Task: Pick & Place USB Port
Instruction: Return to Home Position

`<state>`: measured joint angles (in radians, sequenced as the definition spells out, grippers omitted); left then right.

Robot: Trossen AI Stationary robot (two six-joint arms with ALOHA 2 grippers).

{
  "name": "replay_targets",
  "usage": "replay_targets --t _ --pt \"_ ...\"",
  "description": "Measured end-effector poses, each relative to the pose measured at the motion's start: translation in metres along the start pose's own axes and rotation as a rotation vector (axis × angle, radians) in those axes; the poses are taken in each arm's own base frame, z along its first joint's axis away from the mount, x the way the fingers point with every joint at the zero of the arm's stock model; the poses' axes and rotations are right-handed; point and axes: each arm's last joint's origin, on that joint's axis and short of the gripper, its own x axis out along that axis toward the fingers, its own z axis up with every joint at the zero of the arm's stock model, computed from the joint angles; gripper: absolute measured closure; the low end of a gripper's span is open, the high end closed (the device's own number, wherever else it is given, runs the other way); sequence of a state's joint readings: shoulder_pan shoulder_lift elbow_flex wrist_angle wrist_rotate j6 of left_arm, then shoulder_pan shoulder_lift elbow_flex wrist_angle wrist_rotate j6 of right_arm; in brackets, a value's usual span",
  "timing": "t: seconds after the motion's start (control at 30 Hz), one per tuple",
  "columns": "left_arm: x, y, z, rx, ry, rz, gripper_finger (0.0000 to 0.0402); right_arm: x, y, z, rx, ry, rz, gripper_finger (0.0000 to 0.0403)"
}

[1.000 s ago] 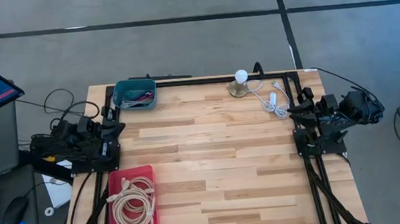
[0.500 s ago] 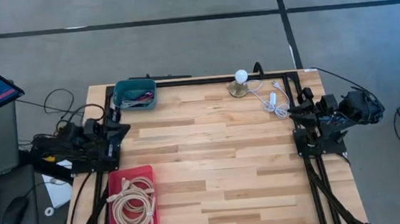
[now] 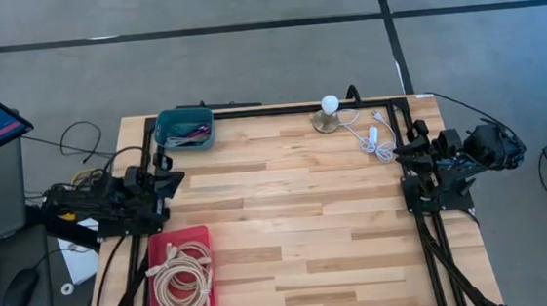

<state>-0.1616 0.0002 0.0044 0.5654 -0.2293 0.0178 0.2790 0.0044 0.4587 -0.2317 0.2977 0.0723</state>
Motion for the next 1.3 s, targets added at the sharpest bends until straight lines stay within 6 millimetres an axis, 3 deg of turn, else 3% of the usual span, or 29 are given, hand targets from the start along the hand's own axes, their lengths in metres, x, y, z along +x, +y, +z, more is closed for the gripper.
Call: replay_targets --t 0.7,1.03,1.3 --pt "0.000 0.000 0.000 0.009 0.005 0.014 0.0389 0.000 0.000 -0.004 -0.012 0.036 -0.003 0.0311" --pt "0.000 0.000 -0.001 0.010 0.011 0.013 0.0389 0.015 0.000 -0.046 -0.025 0.074 -0.051 0.0311" --pt "0.000 0.000 -0.002 0.010 0.026 0.013 0.0389 0.019 0.000 -0.060 -0.016 0.065 -0.060 0.0311"
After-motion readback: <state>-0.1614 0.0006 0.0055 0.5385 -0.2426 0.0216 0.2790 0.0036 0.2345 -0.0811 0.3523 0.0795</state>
